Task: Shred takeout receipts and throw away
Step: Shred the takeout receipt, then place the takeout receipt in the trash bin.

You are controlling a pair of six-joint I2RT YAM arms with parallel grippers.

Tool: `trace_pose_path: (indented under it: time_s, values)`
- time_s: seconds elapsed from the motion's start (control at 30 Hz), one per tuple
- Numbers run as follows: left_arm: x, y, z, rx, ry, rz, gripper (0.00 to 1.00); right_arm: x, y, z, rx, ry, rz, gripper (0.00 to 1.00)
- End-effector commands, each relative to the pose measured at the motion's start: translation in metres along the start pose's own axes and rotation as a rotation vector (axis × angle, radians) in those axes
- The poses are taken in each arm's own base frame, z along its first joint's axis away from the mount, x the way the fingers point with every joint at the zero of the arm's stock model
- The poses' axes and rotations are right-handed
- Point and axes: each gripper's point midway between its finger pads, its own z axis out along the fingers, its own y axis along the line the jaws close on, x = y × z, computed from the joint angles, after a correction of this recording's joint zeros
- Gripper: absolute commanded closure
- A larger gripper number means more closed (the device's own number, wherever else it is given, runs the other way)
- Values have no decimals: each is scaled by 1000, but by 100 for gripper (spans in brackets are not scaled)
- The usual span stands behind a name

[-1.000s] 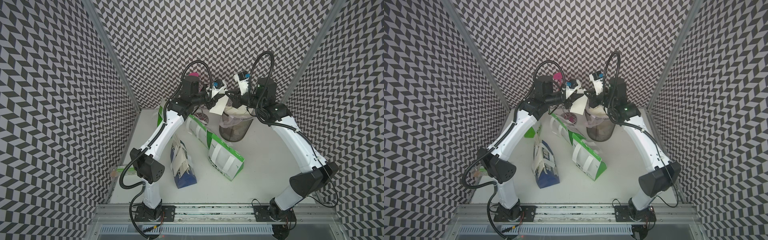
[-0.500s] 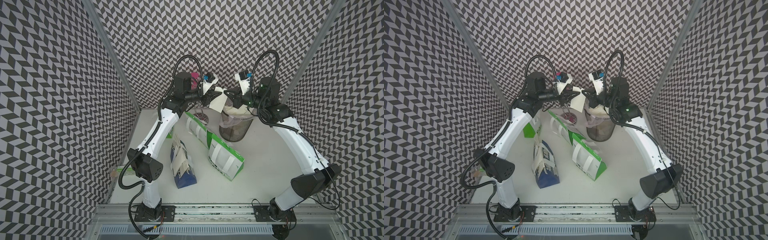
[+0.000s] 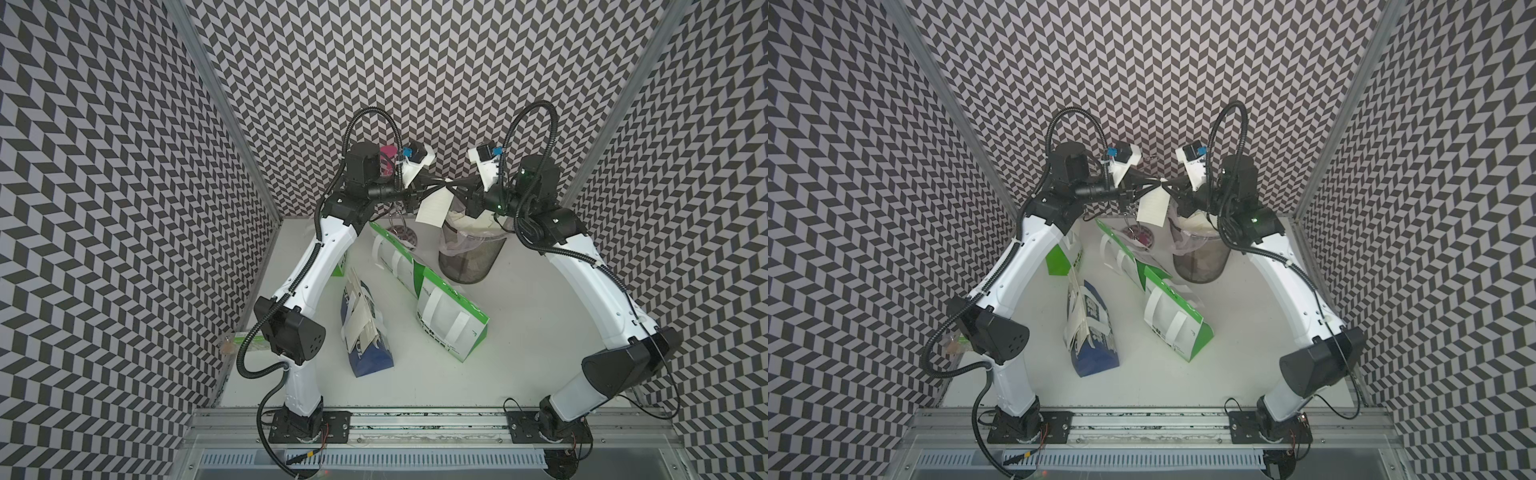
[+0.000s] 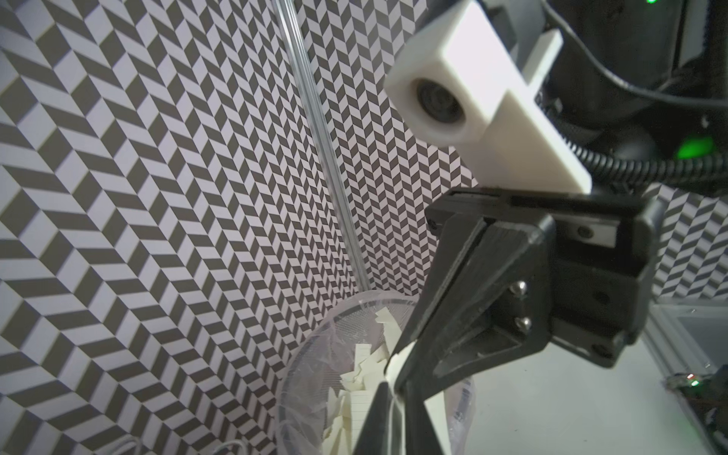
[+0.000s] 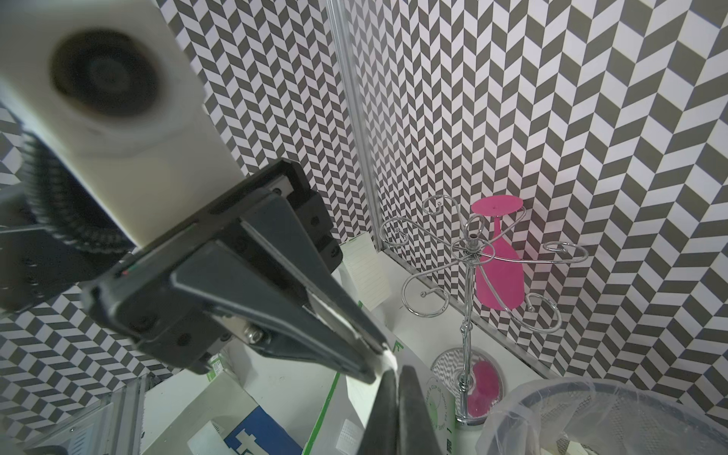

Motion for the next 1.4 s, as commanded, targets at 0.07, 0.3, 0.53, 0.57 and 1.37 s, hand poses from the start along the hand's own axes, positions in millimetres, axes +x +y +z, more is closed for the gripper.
trace_pose_path:
  time_s: [0.07, 0.3, 0.53, 0.57, 1.37]
  values:
    - [-22, -6, -9, 9, -37, 25, 100, -18, 7, -12, -9, -66, -47, 100]
    - [-4, 4, -7, -61, 34, 15, 100, -37, 0, -22, 61, -156, -9, 100]
    - [1, -8, -2, -76, 78, 115, 100, -34, -32, -22, 231, -123, 89, 100]
    - [0, -10, -3, -73, 75, 130, 100, -32, -38, -23, 263, -118, 94, 100]
    - [-16, -6, -15, -82, 9, 138, 100, -2, -126, -65, 519, -98, 62, 100]
